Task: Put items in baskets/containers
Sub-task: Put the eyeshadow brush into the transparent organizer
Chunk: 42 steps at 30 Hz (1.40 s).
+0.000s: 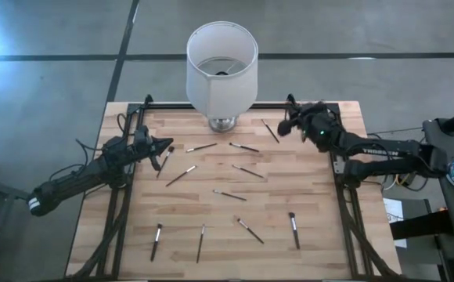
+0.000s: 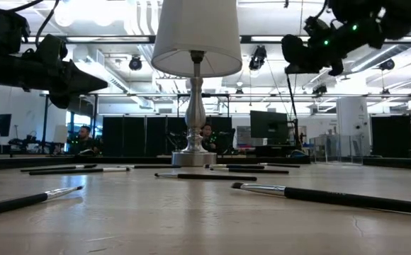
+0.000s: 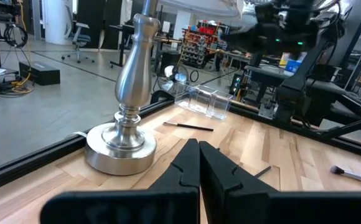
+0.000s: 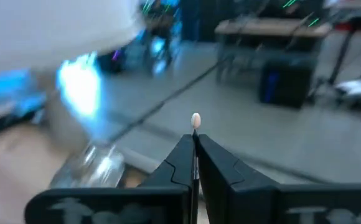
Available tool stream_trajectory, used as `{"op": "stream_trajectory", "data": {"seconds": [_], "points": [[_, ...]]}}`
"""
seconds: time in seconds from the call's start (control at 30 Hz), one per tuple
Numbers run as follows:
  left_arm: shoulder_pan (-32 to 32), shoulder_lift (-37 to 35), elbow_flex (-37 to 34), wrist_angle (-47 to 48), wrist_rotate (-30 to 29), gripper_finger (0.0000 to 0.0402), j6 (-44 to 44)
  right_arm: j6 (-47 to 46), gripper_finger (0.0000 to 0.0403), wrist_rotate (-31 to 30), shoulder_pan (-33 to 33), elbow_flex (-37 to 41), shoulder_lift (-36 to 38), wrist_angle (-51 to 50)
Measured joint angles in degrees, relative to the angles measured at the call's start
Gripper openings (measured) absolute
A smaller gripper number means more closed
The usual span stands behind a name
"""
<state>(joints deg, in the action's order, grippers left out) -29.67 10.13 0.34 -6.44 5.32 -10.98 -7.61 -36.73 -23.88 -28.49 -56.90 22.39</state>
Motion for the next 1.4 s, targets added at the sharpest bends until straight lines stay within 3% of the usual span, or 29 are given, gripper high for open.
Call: {"op": "stream_trajectory", "data": {"seconds": [0.2, 0.4, 0.57, 0.83, 1.03, 1.4], "points": [[0.0, 0.0, 0.0, 0.0, 0.0, 0.0, 0.01, 3.23, 0.0012, -1.49, -11.3, 2.54, -2.68, 11.52], [0.0, 0.0, 0.0, -0.02, 0.02, 0.0, 0.11, 5.7, 0.0012, -9.6, -16.35, 2.73, -9.71, 18.95], [-0.01, 0.0, 0.0, 0.0, 0.0, 0.0, -0.07, 4.38, 0.0012, -9.94, -21.2, 2.74, -16.69, 24.14], [-0.01, 0.02, 0.0, 0.0, 0.0, 0.0, -0.37, -8.04, 0.0012, -6.88, -28.32, 0.33, -23.59, 18.75], [-0.02, 0.07, 0.0, 0.0, 0.0, 0.0, -0.81, -13.23, 0.0012, -6.83, -29.01, -5.04, -26.47, 5.87], [-0.01, 0.09, 0.0, 0.04, 0.02, 0.0, -1.44, -18.39, 0.0012, -6.51, -29.11, -7.58, -31.4, 0.04]]}}
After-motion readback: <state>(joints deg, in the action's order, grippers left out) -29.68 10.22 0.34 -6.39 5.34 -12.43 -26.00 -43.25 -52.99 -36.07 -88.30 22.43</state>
